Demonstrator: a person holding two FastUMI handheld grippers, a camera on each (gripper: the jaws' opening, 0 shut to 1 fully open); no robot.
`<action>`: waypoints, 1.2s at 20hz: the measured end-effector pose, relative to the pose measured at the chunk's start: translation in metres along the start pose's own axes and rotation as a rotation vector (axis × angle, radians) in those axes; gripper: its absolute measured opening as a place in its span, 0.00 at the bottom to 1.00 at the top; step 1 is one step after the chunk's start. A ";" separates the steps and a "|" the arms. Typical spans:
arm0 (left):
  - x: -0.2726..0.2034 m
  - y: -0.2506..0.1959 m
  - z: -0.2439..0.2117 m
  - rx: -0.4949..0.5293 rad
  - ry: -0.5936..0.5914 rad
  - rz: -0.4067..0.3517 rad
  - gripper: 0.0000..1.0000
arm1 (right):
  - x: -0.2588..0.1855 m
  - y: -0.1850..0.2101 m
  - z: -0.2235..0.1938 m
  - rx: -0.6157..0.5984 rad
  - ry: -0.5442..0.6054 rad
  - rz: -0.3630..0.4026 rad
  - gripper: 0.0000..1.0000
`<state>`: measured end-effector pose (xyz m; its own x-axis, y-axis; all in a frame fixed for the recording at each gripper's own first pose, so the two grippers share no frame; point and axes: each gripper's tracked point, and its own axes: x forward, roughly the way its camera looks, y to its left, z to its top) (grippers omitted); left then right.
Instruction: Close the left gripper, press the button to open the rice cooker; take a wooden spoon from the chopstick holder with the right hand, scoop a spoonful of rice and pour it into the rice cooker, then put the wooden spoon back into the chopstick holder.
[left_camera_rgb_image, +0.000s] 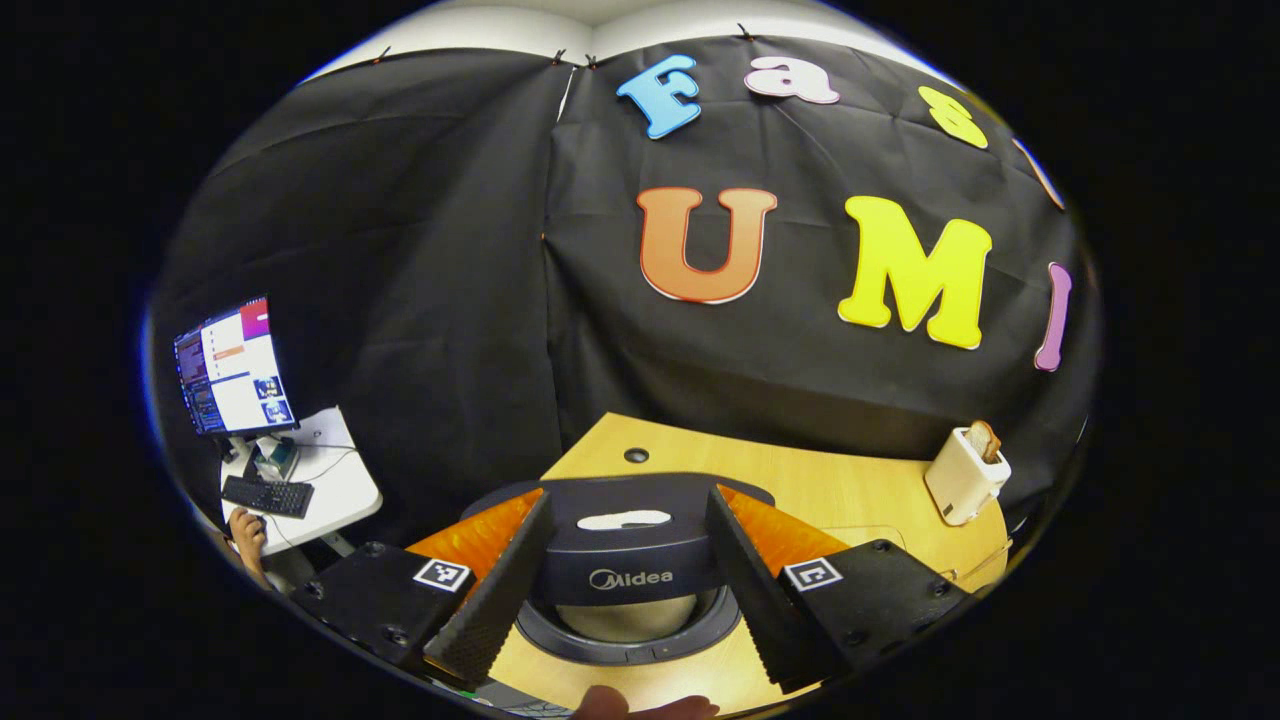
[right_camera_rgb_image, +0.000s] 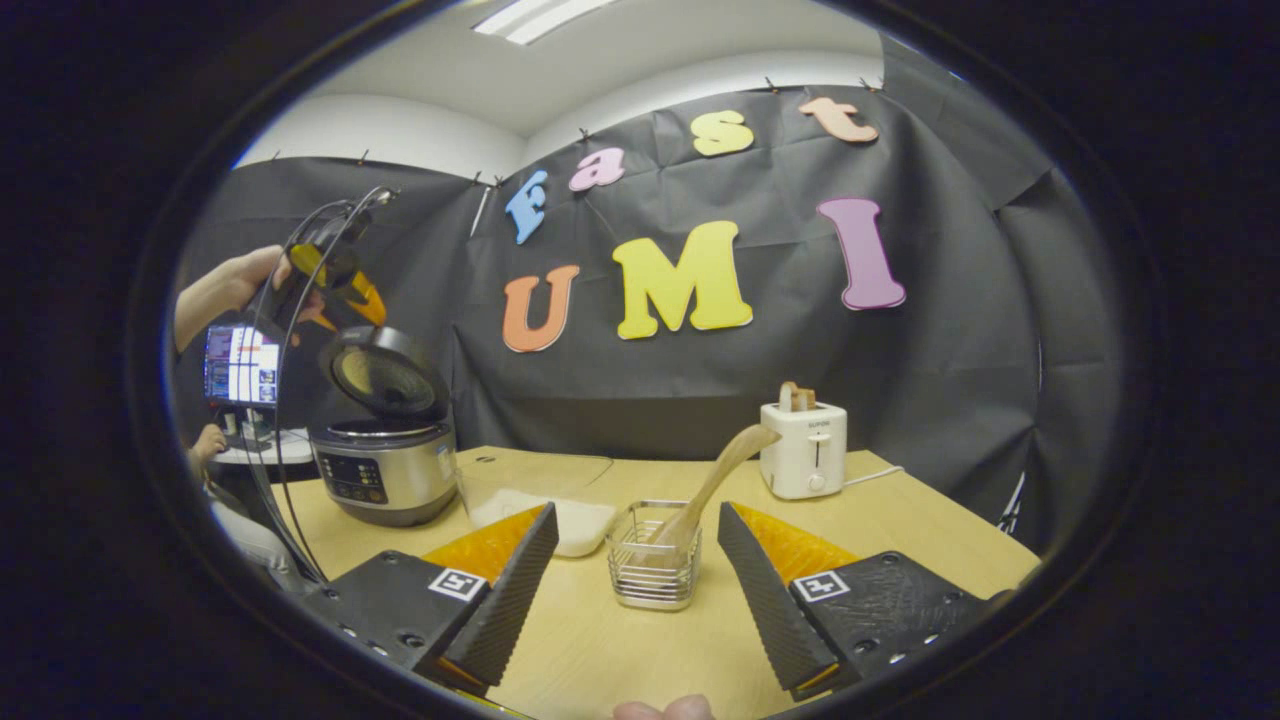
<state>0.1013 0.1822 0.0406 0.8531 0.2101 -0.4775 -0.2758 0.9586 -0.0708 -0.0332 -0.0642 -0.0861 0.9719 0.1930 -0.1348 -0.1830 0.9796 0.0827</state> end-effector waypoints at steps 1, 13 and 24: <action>-0.002 -0.002 -0.010 -0.008 0.002 -0.005 0.98 | -0.001 -0.001 0.002 0.008 -0.009 -0.002 0.95; 0.017 -0.007 -0.096 -0.023 0.024 0.028 0.98 | 0.011 0.018 -0.005 -0.003 0.013 0.027 0.92; 0.022 -0.004 -0.113 0.058 -0.066 0.039 0.94 | 0.022 0.038 -0.025 -0.010 0.049 0.078 0.96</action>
<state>0.0712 0.1616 -0.0685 0.8702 0.2582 -0.4196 -0.2852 0.9585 -0.0018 -0.0223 -0.0216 -0.1109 0.9464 0.2705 -0.1765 -0.2592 0.9621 0.0846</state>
